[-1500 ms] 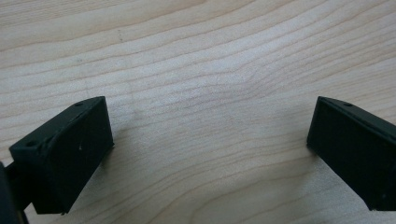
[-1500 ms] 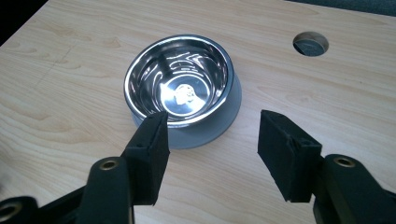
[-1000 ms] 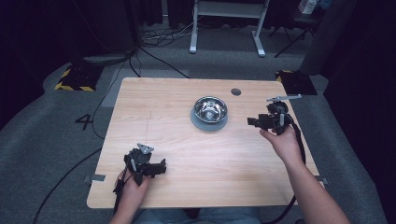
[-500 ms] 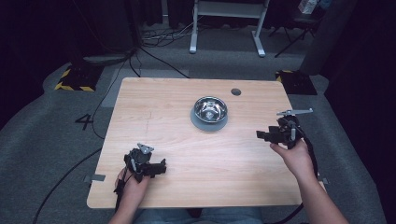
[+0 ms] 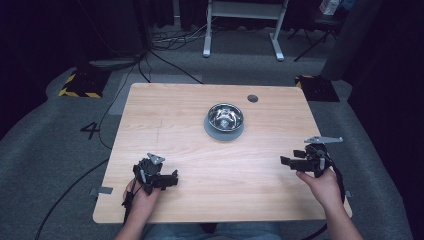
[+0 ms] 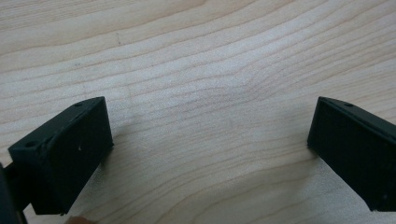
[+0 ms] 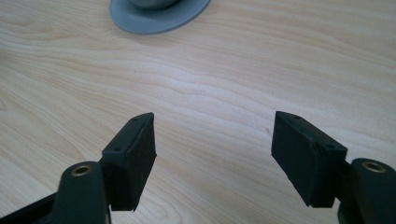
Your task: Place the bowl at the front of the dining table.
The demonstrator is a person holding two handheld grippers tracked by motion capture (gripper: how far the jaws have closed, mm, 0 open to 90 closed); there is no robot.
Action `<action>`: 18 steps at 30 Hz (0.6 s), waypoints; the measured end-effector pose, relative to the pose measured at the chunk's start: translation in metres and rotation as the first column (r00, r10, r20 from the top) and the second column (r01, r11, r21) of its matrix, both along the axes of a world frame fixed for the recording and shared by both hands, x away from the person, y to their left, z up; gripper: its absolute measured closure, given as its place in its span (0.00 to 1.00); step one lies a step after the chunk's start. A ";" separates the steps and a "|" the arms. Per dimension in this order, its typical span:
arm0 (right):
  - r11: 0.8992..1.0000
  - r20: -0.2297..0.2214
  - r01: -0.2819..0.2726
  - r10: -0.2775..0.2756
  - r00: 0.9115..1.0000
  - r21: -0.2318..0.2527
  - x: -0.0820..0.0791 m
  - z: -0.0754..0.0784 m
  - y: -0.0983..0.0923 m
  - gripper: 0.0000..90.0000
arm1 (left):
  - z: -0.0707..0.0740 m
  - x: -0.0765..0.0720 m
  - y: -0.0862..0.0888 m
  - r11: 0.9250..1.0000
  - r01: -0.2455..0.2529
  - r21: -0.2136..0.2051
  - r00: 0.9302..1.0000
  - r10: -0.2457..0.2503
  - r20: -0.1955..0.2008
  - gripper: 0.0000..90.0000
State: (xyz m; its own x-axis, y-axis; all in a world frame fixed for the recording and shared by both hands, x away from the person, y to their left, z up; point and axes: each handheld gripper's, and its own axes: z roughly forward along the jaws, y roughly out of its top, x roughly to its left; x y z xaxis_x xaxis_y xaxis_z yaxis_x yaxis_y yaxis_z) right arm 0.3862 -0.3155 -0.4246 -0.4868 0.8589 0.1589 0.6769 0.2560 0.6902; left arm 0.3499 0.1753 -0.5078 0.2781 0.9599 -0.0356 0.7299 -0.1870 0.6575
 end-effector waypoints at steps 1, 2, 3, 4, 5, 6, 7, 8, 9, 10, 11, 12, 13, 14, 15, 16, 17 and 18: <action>1.000 -0.002 0.005 -0.005 1.000 0.001 -0.001 -0.003 -0.001 0.34 | 0.000 0.000 0.000 1.000 0.000 0.000 1.000 0.000 0.000 0.00; 1.000 -0.005 0.011 -0.011 1.000 0.002 -0.003 -0.006 -0.003 0.34 | 0.000 0.000 0.000 1.000 0.000 0.001 1.000 0.000 0.000 0.00; 1.000 -0.010 0.019 -0.019 1.000 -0.001 -0.004 -0.010 -0.005 0.34 | 0.000 0.000 0.000 1.000 0.000 0.001 1.000 0.000 0.000 0.00; 1.000 -0.013 0.028 -0.028 1.000 -0.008 -0.007 -0.015 -0.007 0.34 | 0.000 0.000 0.000 1.000 0.000 0.000 1.000 0.000 0.000 0.00; 0.999 -0.012 0.031 -0.031 0.999 -0.010 -0.008 -0.017 -0.008 0.34 | 0.000 0.000 0.000 1.000 0.000 0.000 1.000 0.000 0.000 0.00; 0.999 -0.009 0.037 -0.037 0.999 -0.013 -0.009 -0.021 -0.009 0.33 | 0.000 0.000 0.000 1.000 0.000 0.001 1.000 0.000 -0.001 0.00; 0.999 -0.008 0.041 -0.041 0.999 -0.015 -0.010 -0.024 -0.010 0.33 | 0.000 0.000 0.000 1.000 0.000 0.001 1.000 0.000 0.000 0.00; 0.999 -0.008 0.045 -0.045 0.999 -0.016 -0.011 -0.026 -0.010 0.33 | 0.000 0.000 0.000 1.000 0.000 0.000 1.000 0.000 0.000 0.00; 0.999 -0.007 0.050 -0.050 0.999 -0.019 -0.012 -0.029 -0.011 0.33 | 0.000 0.000 0.000 1.000 0.000 0.001 1.000 0.000 -0.001 0.00; 0.999 -0.007 0.052 -0.052 0.999 -0.016 -0.014 -0.034 -0.012 0.33 | 0.000 0.000 0.000 1.000 0.000 0.001 1.000 0.000 0.000 0.00; 0.998 -0.007 0.053 -0.053 0.999 -0.014 -0.015 -0.036 -0.012 0.33 | 0.000 0.000 0.000 1.000 0.000 0.001 1.000 0.000 0.000 0.00; 0.999 -0.007 0.054 -0.054 0.999 -0.009 -0.016 -0.041 -0.013 0.33 | 0.000 0.000 0.000 1.000 0.000 0.001 1.000 0.000 -0.001 0.00; 0.999 -0.009 0.054 -0.054 0.998 -0.007 -0.017 -0.043 -0.014 0.33 | 0.000 0.000 0.000 1.000 0.000 0.001 1.000 0.000 -0.001 0.00; 0.998 -0.009 0.059 -0.059 0.998 -0.006 -0.017 -0.047 -0.015 0.33 | 0.000 0.000 0.000 1.000 0.000 0.001 1.000 0.000 0.000 0.00; 0.998 -0.011 0.063 -0.063 0.998 -0.004 -0.018 -0.048 -0.015 0.33 | 0.000 0.000 0.000 1.000 0.000 0.001 1.000 0.000 0.000 0.00; 0.998 -0.009 0.067 -0.067 0.998 -0.004 -0.018 -0.052 -0.016 0.33 | 0.000 0.000 0.000 1.000 0.000 0.001 1.000 0.000 0.000 0.00; 0.998 -0.006 0.067 -0.067 0.998 -0.008 -0.019 -0.054 -0.016 0.33 | 0.000 0.000 0.000 1.000 0.000 0.001 1.000 0.000 0.000 0.00; 0.998 -0.003 0.067 -0.067 0.998 -0.006 -0.020 -0.057 -0.016 0.33 | 0.000 0.000 0.000 1.000 0.000 0.001 1.000 0.000 0.000 0.00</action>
